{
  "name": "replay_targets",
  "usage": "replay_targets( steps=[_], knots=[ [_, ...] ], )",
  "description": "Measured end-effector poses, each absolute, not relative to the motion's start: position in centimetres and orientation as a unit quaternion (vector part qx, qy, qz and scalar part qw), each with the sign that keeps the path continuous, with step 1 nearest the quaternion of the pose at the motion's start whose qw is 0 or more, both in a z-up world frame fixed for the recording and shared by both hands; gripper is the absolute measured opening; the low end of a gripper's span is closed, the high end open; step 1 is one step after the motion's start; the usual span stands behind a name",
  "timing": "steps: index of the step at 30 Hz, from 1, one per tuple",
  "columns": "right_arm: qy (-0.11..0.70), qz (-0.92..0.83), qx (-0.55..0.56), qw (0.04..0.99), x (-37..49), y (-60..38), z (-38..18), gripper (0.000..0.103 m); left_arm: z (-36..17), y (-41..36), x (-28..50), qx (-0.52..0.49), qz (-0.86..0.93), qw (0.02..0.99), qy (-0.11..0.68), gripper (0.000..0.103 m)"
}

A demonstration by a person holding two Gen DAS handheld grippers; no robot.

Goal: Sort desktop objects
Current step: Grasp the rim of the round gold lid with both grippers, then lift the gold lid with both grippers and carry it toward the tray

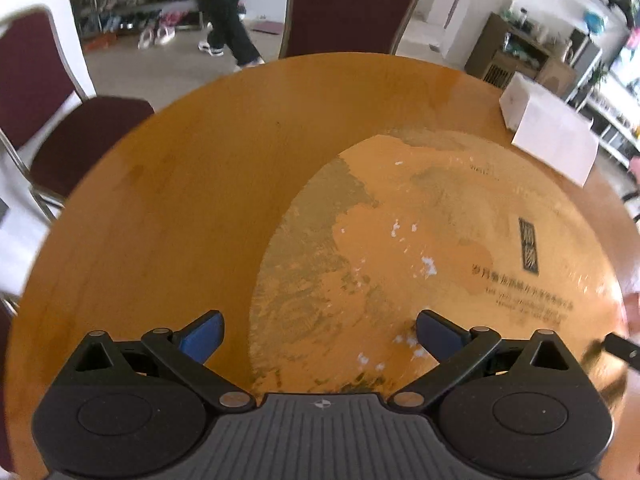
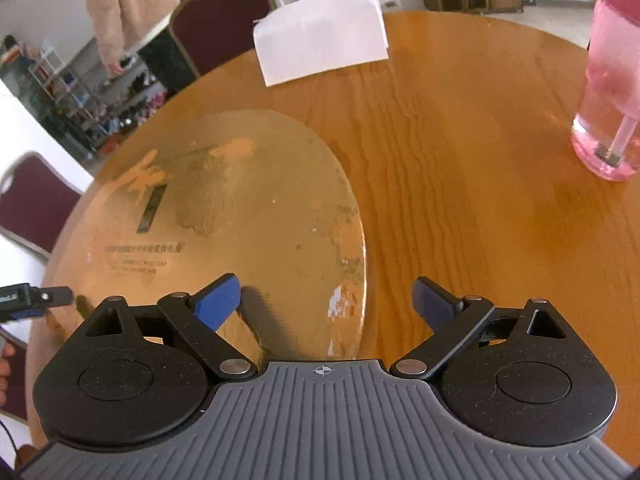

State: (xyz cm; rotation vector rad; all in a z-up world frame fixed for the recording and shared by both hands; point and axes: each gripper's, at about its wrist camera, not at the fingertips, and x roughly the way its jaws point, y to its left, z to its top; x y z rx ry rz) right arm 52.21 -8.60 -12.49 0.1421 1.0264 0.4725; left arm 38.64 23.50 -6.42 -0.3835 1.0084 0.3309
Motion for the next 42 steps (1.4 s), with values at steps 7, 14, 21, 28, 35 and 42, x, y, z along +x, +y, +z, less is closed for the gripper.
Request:
replay_targets(
  steps=[7,14,21,28,35,42],
  knots=[
    [0.498,0.246,0.113,0.824,53.8,-8.2,-13.5,0.096,-6.9,23.5,39.2,-0.196,0.141,0.851,0.466,0.103],
    [0.483,0.258,0.15,0.823,54.2,-8.4,-14.6,0.102,-7.7,24.2,38.5,-0.228,0.139,0.853,0.447,0.103],
    [0.471,0.27,0.095,0.835,53.3,-7.2,-14.3,0.103,-7.5,23.7,38.6,-0.239,0.155,0.849,0.446,0.101],
    [0.472,0.251,0.112,0.838,53.2,-7.8,-12.3,0.099,-4.0,22.1,38.5,-0.203,0.158,0.867,0.426,0.101],
    [0.441,0.249,0.127,0.853,51.5,-10.0,-6.5,0.097,2.3,20.0,36.9,-0.183,0.136,0.896,0.382,0.1],
    [0.378,0.243,0.121,0.885,47.2,-13.1,2.0,0.097,8.4,17.4,33.6,-0.185,0.099,0.924,0.32,0.1]
  ],
)
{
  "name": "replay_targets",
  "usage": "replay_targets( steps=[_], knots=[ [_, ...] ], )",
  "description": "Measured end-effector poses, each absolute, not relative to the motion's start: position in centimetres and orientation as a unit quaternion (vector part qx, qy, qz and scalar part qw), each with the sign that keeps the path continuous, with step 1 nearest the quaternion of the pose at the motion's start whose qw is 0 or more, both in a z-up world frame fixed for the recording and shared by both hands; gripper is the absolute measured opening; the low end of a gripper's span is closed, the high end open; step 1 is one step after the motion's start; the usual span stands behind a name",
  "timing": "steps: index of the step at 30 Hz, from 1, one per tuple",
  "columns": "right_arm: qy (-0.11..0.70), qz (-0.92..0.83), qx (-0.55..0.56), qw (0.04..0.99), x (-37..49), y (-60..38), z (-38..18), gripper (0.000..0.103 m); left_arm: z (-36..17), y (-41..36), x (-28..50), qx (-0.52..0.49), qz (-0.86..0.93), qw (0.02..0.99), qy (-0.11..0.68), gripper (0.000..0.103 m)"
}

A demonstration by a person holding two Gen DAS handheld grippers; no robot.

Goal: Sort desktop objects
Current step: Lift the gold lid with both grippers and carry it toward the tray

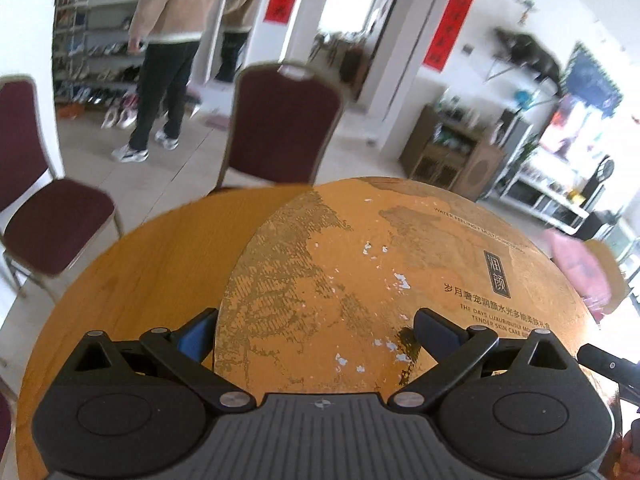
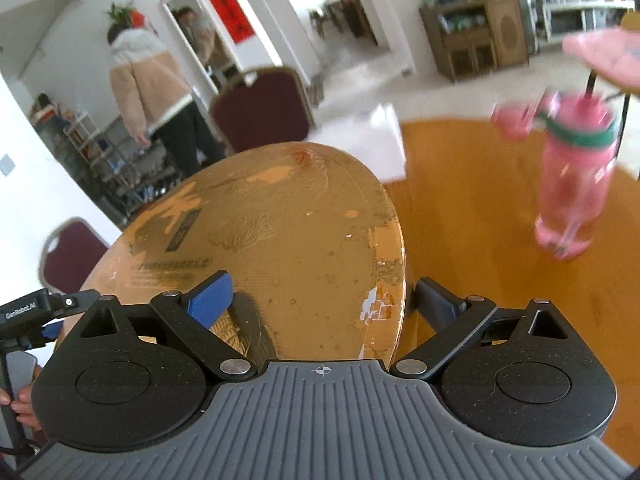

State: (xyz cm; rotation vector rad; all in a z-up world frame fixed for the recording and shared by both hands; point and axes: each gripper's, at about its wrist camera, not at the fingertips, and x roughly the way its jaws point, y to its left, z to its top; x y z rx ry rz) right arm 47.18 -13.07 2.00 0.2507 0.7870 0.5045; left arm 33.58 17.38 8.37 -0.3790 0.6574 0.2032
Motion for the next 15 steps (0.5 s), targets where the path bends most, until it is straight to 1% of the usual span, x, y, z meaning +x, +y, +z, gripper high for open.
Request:
replay_targets(
  steps=[7,12,15],
  knots=[
    [0.298,0.23,0.104,0.92,39.3,-16.7,12.1,0.097,15.4,14.5,27.6,-0.185,0.051,0.949,0.249,0.1],
    [0.239,0.216,0.099,0.942,31.2,-20.1,19.6,0.097,19.6,11.7,22.4,-0.174,0.01,0.964,0.202,0.1],
    [0.21,0.204,0.094,0.952,26.0,-22.1,23.2,0.097,21.2,10.1,19.5,-0.171,-0.017,0.968,0.184,0.1]
  ],
)
